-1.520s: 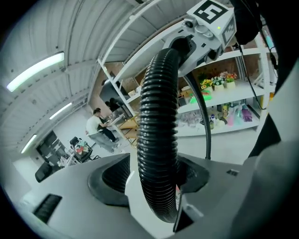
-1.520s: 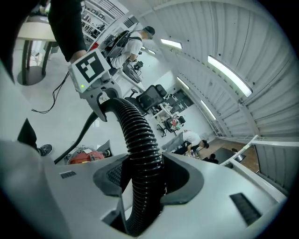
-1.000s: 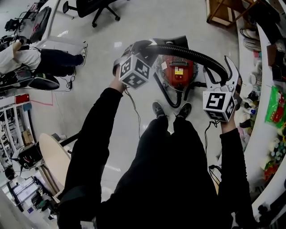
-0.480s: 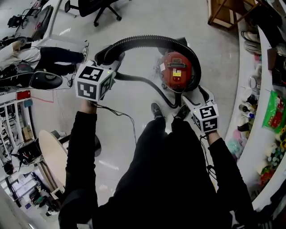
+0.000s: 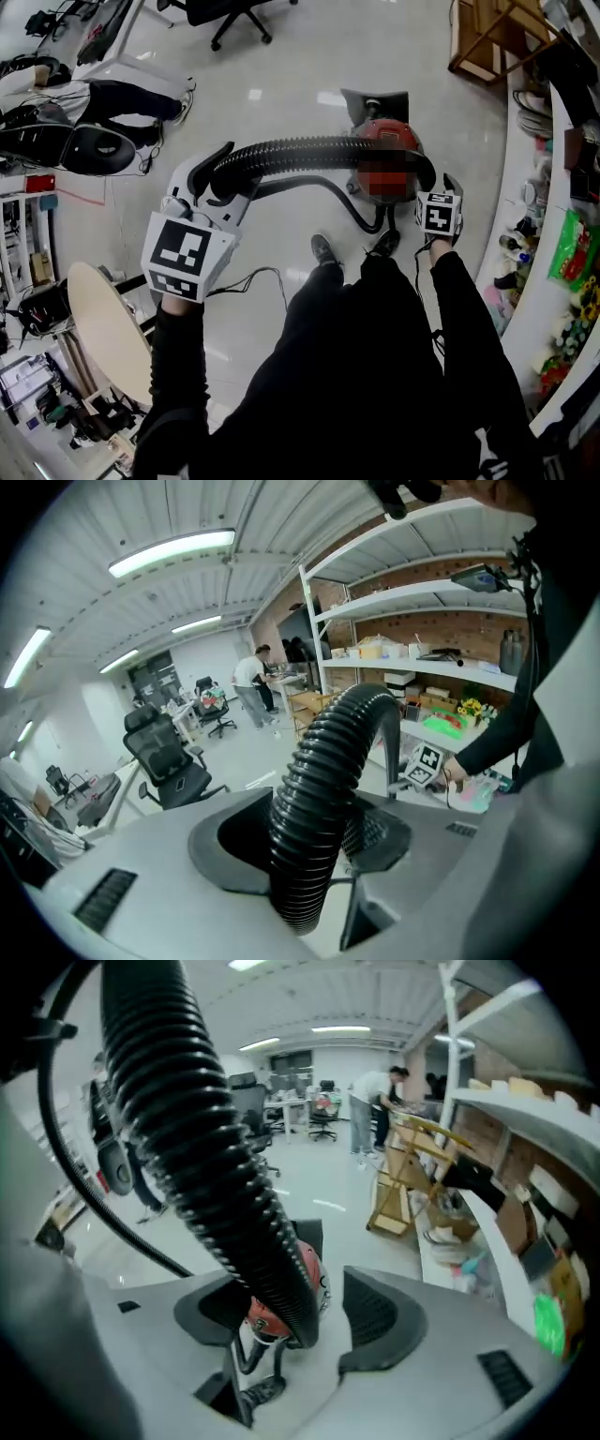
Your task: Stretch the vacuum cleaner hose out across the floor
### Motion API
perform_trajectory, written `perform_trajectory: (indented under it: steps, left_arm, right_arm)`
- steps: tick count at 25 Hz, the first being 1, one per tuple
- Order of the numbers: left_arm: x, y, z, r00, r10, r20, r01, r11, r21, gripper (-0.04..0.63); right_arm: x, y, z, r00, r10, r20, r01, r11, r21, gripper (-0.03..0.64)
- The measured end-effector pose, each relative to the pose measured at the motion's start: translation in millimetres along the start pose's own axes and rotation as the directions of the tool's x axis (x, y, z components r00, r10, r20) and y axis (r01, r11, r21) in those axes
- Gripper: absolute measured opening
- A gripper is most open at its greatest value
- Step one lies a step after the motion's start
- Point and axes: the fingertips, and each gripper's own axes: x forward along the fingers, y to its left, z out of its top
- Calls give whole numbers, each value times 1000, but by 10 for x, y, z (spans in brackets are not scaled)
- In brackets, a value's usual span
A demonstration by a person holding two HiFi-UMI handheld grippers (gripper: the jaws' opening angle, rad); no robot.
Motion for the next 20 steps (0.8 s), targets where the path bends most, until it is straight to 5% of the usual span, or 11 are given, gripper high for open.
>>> perform_trajectory:
  steps: [2,6,9,14,20]
  left_arm:
    - [-34,-1,-440,998,-12,-54,12,1000,7,195]
    - [117,-264,-1563,976,-164,-140,149,982,-114,195]
    - [271,-549,-2138,957,-244,-155,225,965,-134,190]
    - [152,-648,-2289,960,-279,-3,277,953,-123,187]
    - [-396,-347,-2271,922,-297,250,331,937,-108,173]
  right_arm:
    - [69,47,83,999,2,-35,-7,987,-159,190]
    - [-257,31,243,994,-105,-6,101,967,-234,186]
    - [-628,-170,409,978,-204,49,210,952,-222,186]
    - [-1123,-121,1129,951,-264,161,304,894,-328,186]
    - [-1415,696,2452,945,-147,294,285,810,-512,186]
